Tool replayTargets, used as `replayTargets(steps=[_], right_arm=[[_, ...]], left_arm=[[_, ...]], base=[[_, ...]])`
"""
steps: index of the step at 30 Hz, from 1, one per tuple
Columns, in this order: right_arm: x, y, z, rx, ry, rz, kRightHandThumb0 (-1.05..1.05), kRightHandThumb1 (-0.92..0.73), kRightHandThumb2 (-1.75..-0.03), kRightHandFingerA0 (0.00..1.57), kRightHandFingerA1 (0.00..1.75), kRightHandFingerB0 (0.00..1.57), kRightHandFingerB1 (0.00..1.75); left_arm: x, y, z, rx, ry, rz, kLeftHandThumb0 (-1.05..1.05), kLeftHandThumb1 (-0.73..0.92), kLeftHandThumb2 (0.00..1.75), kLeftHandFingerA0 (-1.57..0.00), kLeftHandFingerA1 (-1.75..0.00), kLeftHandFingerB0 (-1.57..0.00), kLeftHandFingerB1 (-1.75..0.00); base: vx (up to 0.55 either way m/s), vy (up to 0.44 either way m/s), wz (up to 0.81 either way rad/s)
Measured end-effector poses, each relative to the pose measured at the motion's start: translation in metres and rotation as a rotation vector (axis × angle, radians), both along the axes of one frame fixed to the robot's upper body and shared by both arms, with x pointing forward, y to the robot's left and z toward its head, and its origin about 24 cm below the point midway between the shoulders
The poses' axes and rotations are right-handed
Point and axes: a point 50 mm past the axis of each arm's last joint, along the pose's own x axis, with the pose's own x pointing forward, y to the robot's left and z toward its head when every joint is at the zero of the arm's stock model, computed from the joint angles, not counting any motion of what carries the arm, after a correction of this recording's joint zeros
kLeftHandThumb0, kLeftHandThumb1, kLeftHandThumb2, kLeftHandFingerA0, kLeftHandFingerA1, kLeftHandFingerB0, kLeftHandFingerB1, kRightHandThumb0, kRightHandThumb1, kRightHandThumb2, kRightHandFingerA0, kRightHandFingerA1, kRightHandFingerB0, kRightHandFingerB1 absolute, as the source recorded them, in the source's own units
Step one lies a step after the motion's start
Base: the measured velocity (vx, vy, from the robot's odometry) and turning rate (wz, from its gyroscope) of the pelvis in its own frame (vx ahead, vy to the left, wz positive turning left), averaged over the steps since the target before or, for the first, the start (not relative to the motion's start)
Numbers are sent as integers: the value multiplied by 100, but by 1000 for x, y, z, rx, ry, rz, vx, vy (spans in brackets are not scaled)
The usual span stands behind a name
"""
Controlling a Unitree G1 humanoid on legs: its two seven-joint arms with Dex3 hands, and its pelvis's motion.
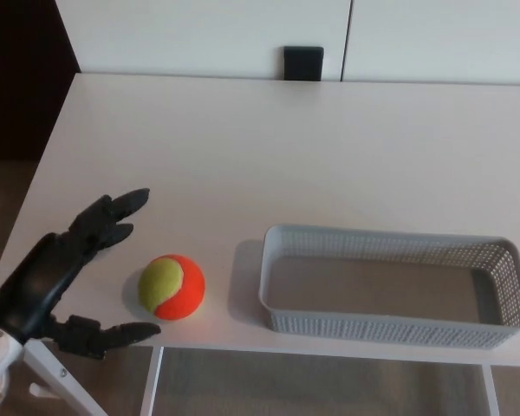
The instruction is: The robot walk towards a table in front and uses its left hand to pickup a tennis ball on the left side and put it in a container on the right hand side
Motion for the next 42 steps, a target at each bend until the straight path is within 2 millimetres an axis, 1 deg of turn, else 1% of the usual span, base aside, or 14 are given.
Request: replayTargets(steps=[2,4,5,6,7,8,9,14,15,24,28,32,39,42], right_arm=[[0,0,0,1,1,2,13,-66,-59,43,58,33,47],[0,0,0,3,3,3,13,-66,-59,43,57,33,46],[0,0,0,3,3,3,13,-66,-59,43,57,33,46],[0,0,0,4,5,4,12,-66,-59,42,56,32,46],[0,0,0,4,5,4,12,-66,-59,42,56,32,46],[0,0,0,5,6,5,12,-66,-59,42,57,32,46],[0,0,0,5,7,5,12,-66,-59,43,57,32,46],[2,1,1,6,4,9,12,-66,-59,42,56,32,45],[2,1,1,6,4,9,13,-66,-59,41,55,32,46],[4,2,2,6,1,11,13,-66,-59,40,55,32,46],[7,2,3,7,-5,11,12,-67,-59,42,56,32,46],[9,2,3,7,-8,12,12,-66,-59,44,58,33,47],[10,2,4,6,-11,15,11,-66,-59,41,55,34,47],[11,2,4,6,-14,14,12,-66,-59,42,57,34,48]], left_arm=[[0,-1,-3,5,9,0,-45,29,75,0,-46,-3,-26],[-1,-2,-6,13,14,2,-43,30,74,-7,-48,0,-27],[-1,-2,-6,14,15,2,-43,30,74,-7,-48,0,-27],[-1,-3,-8,15,17,2,-51,32,66,-8,-44,-7,-22],[-1,-4,-9,15,17,2,-51,32,66,-8,-44,-7,-22],[-1,-4,-9,14,15,3,-50,33,66,-10,-45,-7,-26],[-1,-5,-10,12,12,6,-30,15,77,-3,-51,0,-49],[-2,-13,-15,-14,-4,41,-29,18,79,-2,-50,0,-49],[-2,-14,-16,-14,-6,46,-50,34,64,-17,-47,-7,-32],[-3,-20,-27,-11,-18,110,-51,34,64,-22,-49,-10,-35],[-1,-23,-34,-8,-17,142,-51,34,64,-20,-50,-9,-34],[0,-25,-38,-2,-17,152,-51,34,65,-21,-50,-9,-34],[0,-31,-42,17,-23,159,-52,34,65,-23,-50,-11,-34],[0,-35,-43,36,-31,155,-49,33,63,-27,-50,-13,-34]], base=[[0,0,0],[0,0,0],[0,0,0],[0,0,0],[0,0,0],[0,0,0],[0,0,0],[0,0,0],[0,0,0],[0,0,0],[0,0,0],[0,0,0],[0,0,0],[0,0,0]])
